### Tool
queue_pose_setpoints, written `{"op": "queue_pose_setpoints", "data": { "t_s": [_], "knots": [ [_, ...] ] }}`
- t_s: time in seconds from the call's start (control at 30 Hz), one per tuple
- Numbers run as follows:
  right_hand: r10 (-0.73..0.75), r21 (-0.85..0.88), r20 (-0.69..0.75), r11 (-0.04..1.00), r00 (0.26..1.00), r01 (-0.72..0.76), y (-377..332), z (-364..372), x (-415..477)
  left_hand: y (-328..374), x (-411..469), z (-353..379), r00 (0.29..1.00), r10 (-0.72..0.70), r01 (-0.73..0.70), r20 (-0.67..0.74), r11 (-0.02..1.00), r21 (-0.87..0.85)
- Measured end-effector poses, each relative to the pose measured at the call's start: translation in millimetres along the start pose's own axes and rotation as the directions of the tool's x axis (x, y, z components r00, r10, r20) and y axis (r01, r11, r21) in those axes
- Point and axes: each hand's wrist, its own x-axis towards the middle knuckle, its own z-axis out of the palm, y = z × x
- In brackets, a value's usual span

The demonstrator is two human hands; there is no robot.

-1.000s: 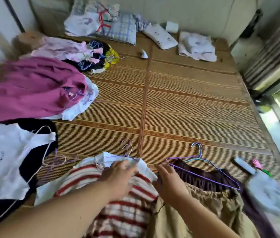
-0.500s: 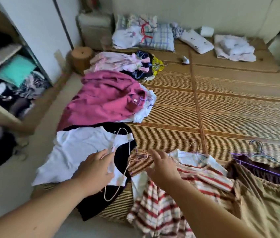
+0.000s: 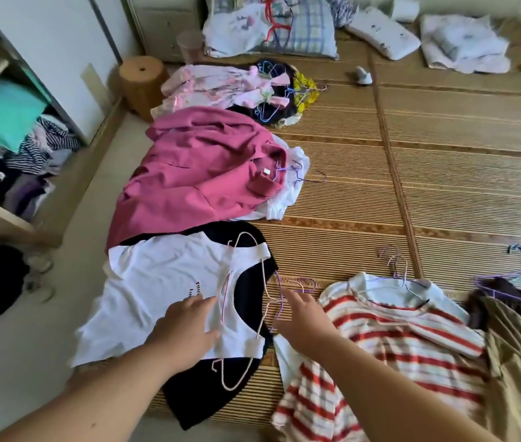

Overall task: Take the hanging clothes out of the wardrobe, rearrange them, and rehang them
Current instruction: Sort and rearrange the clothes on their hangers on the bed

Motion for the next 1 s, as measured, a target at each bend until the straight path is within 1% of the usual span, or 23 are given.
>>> {"op": "queue_pose_setpoints", "data": {
  "t_s": [0.13, 0.23, 0.3, 0.37, 0.43, 0.47, 0.5, 0.57, 0.67, 0.73, 0.8, 0.9, 0.97, 1.0],
  "knots": [
    [0.08, 0.039, 0.077, 0.996, 0.994, -0.084, 2, 26, 33, -12, 44, 8, 0.998, 0.035, -0.034, 0.058, 0.999, -0.012],
    [0.156, 0.116, 0.11, 0.979, 0.982, -0.169, 5, 54, 59, -26, 85, 18, 0.995, 0.066, -0.061, 0.072, 0.996, -0.068],
    [0.23, 0.186, 0.11, 0.951, 0.967, -0.247, 9, 80, 79, -39, 116, 33, 0.99, 0.102, -0.097, 0.094, 0.994, -0.059],
    [0.32, 0.341, 0.111, 0.877, 0.941, -0.338, 13, 104, 96, -50, 143, 51, 0.985, 0.123, -0.115, 0.122, 0.991, -0.07],
    [0.42, 0.529, 0.079, 0.75, 0.904, -0.396, 20, 127, 115, -61, 167, 74, 0.977, 0.135, -0.124, 0.166, 0.99, -0.074],
    [0.465, 0.607, 0.059, 0.686, 0.883, -0.402, 23, 137, 124, -66, 175, 86, 0.97, 0.14, -0.128, 0.198, 0.989, -0.073],
    [0.501, 0.664, 0.038, 0.635, 0.865, -0.396, 24, 144, 131, -70, 181, 97, 0.963, 0.15, -0.136, 0.223, 0.988, -0.076],
    [0.55, 0.73, 0.004, 0.569, 0.835, -0.379, 23, 154, 139, -73, 184, 114, 0.952, 0.177, -0.151, 0.251, 0.981, -0.119],
    [0.574, 0.791, -0.062, 0.527, 0.816, -0.31, 11, 159, 142, -73, 182, 122, 0.958, 0.194, -0.153, 0.212, 0.969, -0.196],
    [0.576, 0.823, -0.121, 0.513, 0.809, -0.243, -2, 155, 135, -69, 177, 115, 0.967, 0.203, -0.161, 0.158, 0.956, -0.244],
    [0.518, 0.807, -0.169, 0.562, 0.839, -0.184, -18, 148, 123, -64, 172, 103, 0.966, 0.213, -0.15, 0.148, 0.926, -0.347],
    [0.301, 0.763, -0.173, 0.643, 0.938, -0.065, -46, 136, 102, -50, 165, 83, 0.955, 0.227, -0.095, 0.192, 0.845, -0.526],
    [0.19, 0.762, -0.136, 0.648, 0.972, -0.02, -61, 127, 90, -42, 162, 70, 0.963, 0.216, -0.082, 0.161, 0.804, -0.589],
    [0.156, 0.77, -0.105, 0.638, 0.982, -0.019, -66, 124, 87, -40, 160, 65, 0.974, 0.183, -0.062, 0.137, 0.789, -0.611]
  ]
}}
